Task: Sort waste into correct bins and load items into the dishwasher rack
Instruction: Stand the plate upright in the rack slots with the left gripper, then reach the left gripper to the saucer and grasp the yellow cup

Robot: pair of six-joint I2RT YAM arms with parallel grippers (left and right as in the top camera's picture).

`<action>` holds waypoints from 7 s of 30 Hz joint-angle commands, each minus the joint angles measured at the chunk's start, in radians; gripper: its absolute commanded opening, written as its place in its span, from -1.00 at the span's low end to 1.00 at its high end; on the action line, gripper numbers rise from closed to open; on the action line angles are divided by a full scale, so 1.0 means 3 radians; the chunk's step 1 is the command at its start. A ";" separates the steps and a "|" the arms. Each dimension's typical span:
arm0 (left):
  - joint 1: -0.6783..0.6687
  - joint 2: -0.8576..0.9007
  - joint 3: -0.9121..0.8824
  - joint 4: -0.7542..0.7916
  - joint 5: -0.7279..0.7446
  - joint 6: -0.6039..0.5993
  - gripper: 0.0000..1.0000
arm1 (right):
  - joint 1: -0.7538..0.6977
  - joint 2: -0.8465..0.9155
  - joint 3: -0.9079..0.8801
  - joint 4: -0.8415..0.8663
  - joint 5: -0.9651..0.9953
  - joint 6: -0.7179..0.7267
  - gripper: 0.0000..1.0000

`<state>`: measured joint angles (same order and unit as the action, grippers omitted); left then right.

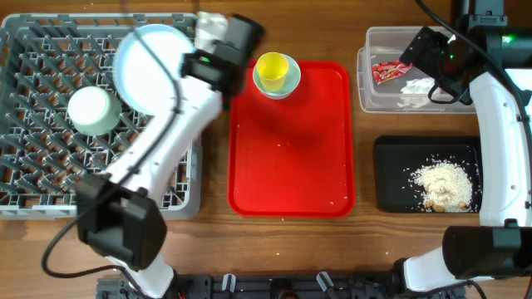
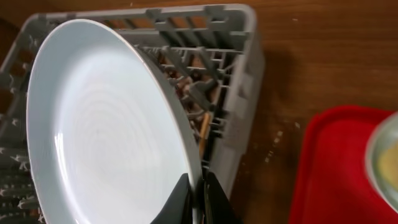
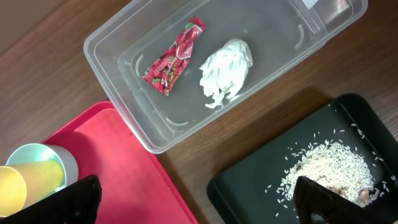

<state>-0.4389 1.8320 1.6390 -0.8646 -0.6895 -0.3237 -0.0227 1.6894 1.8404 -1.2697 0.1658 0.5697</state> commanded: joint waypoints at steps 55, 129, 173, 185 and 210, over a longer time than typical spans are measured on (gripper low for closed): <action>0.1551 0.0477 0.0010 0.0421 0.2177 0.0005 -0.92 | 0.0006 -0.0020 0.0039 0.0006 0.0046 -0.0060 1.00; -0.0347 -0.0210 0.0169 -0.0024 0.1784 0.0621 1.00 | 0.0006 -0.0020 0.0039 0.0006 0.0046 -0.0058 0.99; -0.0235 0.1208 0.0154 0.1324 0.2149 0.1500 0.08 | 0.0005 -0.0020 0.0039 0.0006 0.0046 -0.0060 1.00; -0.0234 0.1208 0.0154 0.1359 0.2144 0.1492 -0.92 | 0.0006 -0.0020 0.0039 0.0006 0.0046 -0.0060 0.99; -0.0655 0.0383 0.0167 0.1579 0.0289 0.1849 -0.92 | 0.0005 -0.0020 0.0039 0.0006 0.0046 -0.0060 1.00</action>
<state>-0.6598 2.1017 1.6802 -0.4198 -0.5491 0.2123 -0.0227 1.6894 1.8404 -1.2697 0.1658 0.5694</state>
